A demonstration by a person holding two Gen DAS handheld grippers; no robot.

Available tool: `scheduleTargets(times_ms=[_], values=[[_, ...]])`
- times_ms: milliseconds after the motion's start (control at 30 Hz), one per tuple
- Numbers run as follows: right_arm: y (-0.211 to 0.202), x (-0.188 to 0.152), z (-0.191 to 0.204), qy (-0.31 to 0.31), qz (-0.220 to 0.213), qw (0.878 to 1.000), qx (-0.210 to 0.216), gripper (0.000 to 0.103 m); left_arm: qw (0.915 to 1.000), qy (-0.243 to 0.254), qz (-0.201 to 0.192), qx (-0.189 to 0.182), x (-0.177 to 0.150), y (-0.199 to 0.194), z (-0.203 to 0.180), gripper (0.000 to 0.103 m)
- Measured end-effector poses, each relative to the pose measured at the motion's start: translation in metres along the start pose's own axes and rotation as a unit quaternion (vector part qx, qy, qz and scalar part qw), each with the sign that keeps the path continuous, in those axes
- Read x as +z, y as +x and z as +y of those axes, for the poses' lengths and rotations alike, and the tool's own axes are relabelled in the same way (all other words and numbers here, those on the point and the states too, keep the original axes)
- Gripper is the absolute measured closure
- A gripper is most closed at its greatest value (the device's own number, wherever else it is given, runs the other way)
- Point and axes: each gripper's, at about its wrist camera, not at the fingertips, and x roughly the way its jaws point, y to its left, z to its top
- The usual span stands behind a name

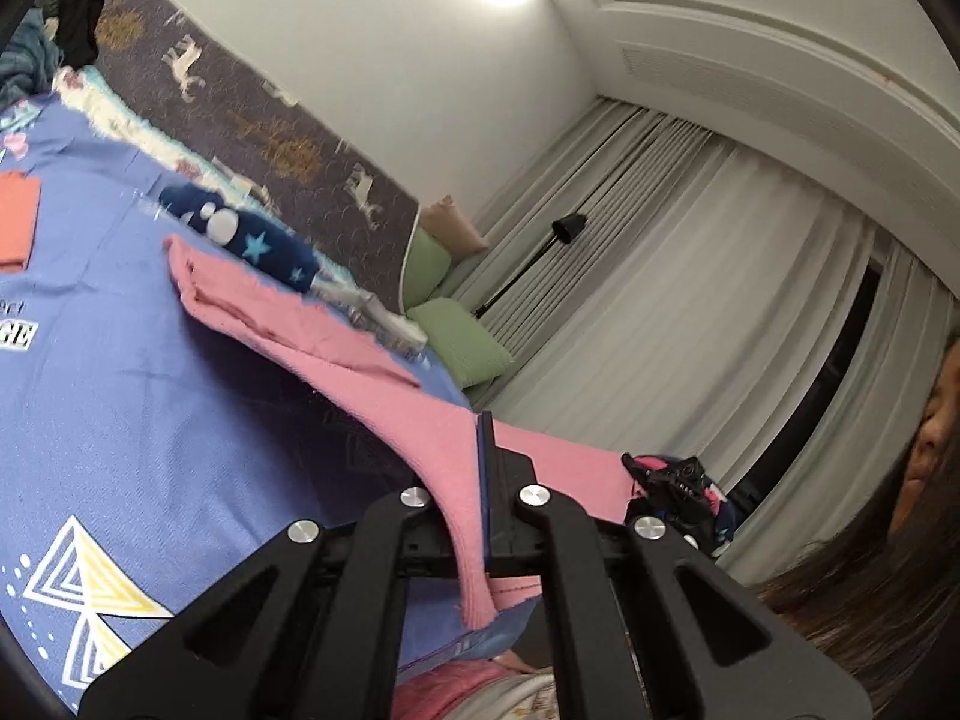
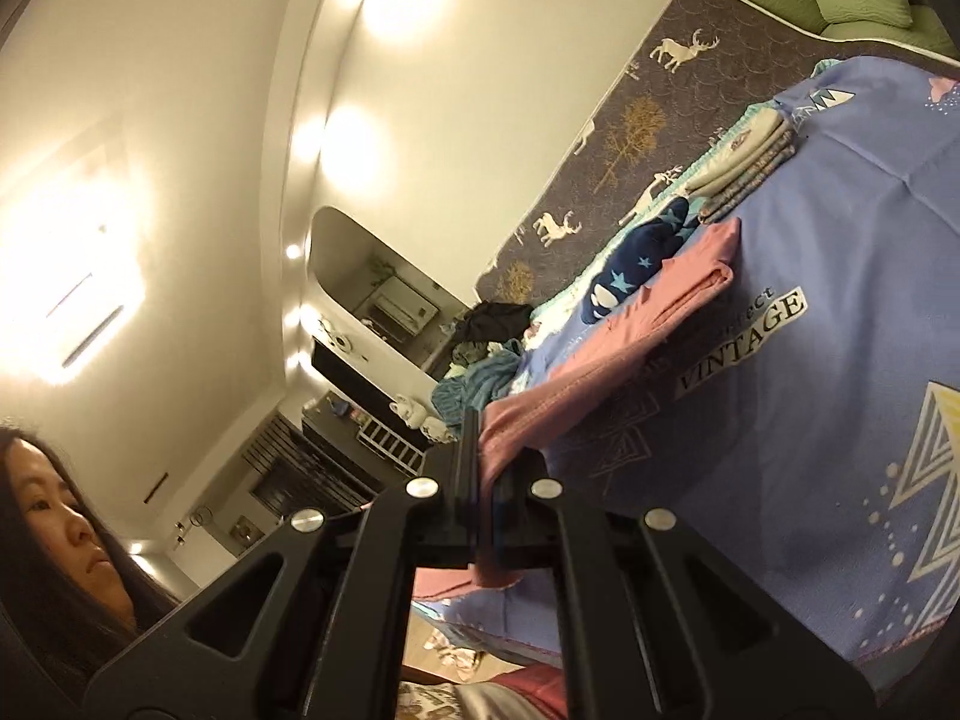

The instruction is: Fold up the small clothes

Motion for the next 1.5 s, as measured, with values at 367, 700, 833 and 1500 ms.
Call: scheduleTargets(times_ms=[367,700,833,1500], values=[[0.003,0.030,0.023,-0.078,-0.040,0.996,-0.030,0.099,0.9989,0.041,-0.024,0.006,0.042,0.022,-0.011,0.102],[0.072,0.079,-0.036,-0.026,-0.027,0.997,-0.063,0.097,0.9989,0.001,-0.003,0.046,0.087,0.082,0.043,0.102],[0.107,0.103,-0.050,-0.031,-0.011,0.996,-0.081,0.097,0.9981,-0.001,0.004,0.062,0.104,0.103,0.062,0.102],[0.273,0.153,-0.237,0.051,0.111,0.949,-0.292,0.075,0.9634,-0.100,0.107,0.224,0.142,0.239,0.265,0.081]])
